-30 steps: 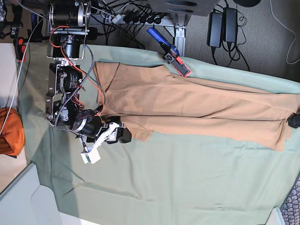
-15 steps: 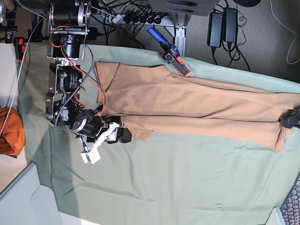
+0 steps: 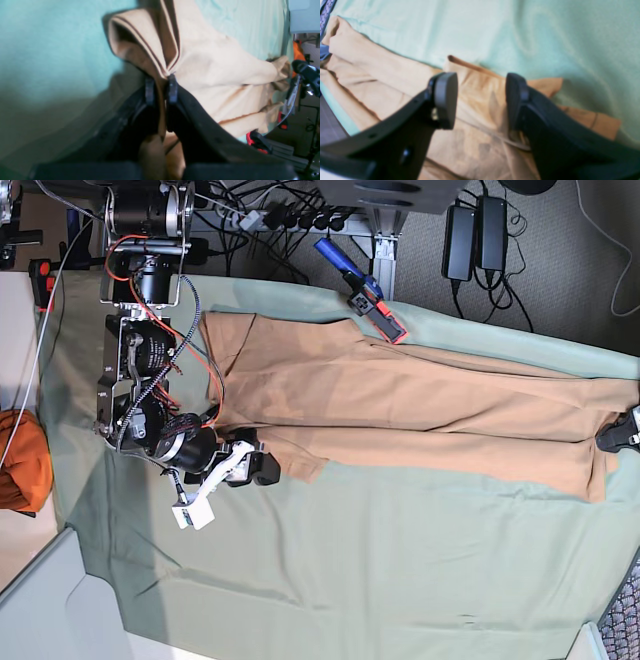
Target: Fold the T-shirt properly
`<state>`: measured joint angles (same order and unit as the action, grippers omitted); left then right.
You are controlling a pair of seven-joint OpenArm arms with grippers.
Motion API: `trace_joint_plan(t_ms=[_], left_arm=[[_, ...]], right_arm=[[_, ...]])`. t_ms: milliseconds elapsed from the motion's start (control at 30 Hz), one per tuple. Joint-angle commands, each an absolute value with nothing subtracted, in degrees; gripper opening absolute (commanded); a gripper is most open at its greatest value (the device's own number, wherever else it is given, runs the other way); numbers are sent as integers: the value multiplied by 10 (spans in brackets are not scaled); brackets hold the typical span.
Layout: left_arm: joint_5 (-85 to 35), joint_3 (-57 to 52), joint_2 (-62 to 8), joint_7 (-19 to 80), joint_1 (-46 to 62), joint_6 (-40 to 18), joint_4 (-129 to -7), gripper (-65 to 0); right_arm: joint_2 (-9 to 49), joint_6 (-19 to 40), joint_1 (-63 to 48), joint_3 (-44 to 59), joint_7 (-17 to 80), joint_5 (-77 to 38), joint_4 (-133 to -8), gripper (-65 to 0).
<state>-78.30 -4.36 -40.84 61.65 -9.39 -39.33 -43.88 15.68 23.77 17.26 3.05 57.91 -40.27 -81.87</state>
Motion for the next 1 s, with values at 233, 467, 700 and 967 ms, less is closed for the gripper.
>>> trace_joint_plan(t_ms=[233, 467, 700, 967], left_arm=[[-786, -55, -441, 617, -102, -400, -447, -650], [-786, -58, -451, 641, -94, -400, -485, -650], [-783, -58, -449, 643, -25, -400, -628, -650], [-768, -58, -448, 641, -11, -400, -698, -650]], right_arm=[[162, 301, 185, 35, 566, -411, -828, -339], [162, 301, 185, 34, 566, -411, -828, -339], [162, 302, 185, 34, 564, -411, -828, -339], [162, 302, 185, 34, 564, -411, -828, -339]])
